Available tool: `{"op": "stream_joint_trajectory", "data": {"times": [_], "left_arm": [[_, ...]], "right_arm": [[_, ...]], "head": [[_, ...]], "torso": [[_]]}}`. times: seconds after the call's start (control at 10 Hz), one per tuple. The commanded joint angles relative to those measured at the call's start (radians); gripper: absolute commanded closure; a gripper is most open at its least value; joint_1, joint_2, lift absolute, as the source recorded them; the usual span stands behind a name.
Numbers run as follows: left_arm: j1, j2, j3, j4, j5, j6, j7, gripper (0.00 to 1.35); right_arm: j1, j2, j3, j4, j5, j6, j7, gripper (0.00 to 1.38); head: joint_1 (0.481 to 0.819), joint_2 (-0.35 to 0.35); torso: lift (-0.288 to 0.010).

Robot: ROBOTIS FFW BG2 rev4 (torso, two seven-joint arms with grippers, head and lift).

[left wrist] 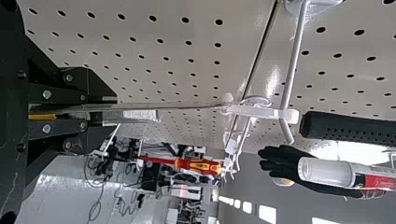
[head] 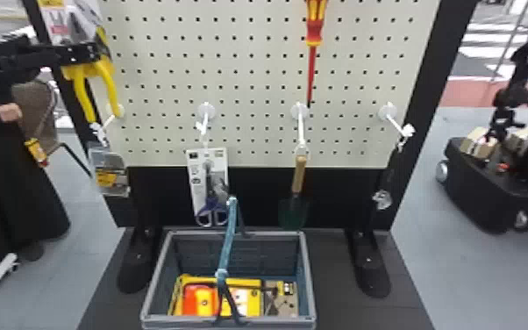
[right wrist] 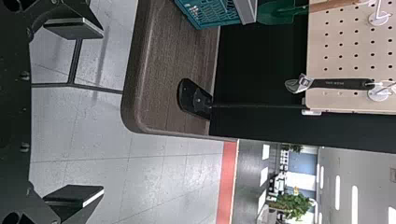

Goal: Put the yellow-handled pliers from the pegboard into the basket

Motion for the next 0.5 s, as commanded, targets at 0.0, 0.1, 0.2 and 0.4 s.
{"op": "stream_joint_trajectory", "data": {"times": [0.0,0.1,0.2,0.4], "left_arm": [[0.002,0.0,0.001,-0.006,0.0,0.002,-0.002,1.21],[0.002,0.001,0.004,-0.011,0.0,0.004,0.0,1.21],[0.002,0.003,0.004,-0.018,0.0,0.007,-0.002,1.21],[0.006,0.005,0.007,-0.021,0.0,0.011,-0.002,1.21]], "right_arm": [[0.002,0.002,0.0,0.0,0.0,0.0,0.0,0.12],[0.002,0.002,0.0,-0.002,0.0,0.0,0.0,0.12],[0.002,0.002,0.0,-0.002,0.0,0.0,0.0,0.12],[0.002,0.002,0.0,0.0,0.0,0.002,0.0,0.12]], "head": [[0.549,0.0],[0.549,0.0],[0.549,0.0],[0.549,0.0]], "torso": [[-0.1],[-0.1],[-0.1],[-0.1]]}}
